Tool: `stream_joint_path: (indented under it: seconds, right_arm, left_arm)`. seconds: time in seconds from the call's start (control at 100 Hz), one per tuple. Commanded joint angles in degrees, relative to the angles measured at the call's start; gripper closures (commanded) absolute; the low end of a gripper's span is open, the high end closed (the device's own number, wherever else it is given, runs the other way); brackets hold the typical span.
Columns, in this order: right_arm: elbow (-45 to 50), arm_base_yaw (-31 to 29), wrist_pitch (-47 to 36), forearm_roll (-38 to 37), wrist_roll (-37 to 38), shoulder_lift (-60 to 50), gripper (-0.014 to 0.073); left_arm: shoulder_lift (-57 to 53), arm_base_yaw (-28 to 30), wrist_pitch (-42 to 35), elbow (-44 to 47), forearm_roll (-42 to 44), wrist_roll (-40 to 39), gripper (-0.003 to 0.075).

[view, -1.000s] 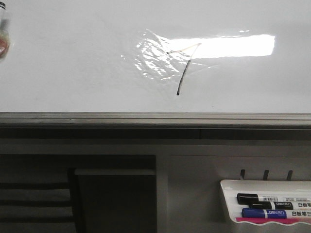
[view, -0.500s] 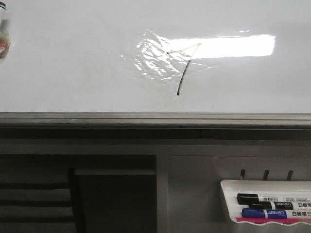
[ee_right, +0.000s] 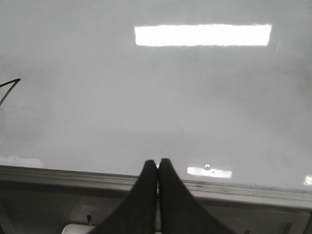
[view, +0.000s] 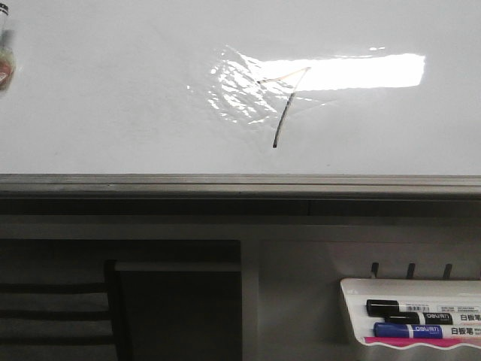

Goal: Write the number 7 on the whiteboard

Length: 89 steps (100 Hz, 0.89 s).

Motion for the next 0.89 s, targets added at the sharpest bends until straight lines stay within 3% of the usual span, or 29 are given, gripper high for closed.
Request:
stream_joint_path:
  seconds: [0.0, 0.24, 0.88]
  right_arm:
    - [2.45, -0.69, -7.06, 0.78, -0.23, -3.07, 0.0658]
    - [9.41, -0.69, -14.55, 0.78, -0.23, -5.05, 0.0658]
    - [9.25, -0.69, -13.0, 0.78, -0.23, -5.05, 0.0658]
  left_arm:
    - [-1.75, -0.4, -4.48, 2.02, 0.01, -0.52, 0.0741]
    - [-1.75, -0.4, -4.48, 2.02, 0.01, -0.52, 0.0741]
    - [-1.75, -0.4, -4.48, 2.02, 0.01, -0.52, 0.0741]
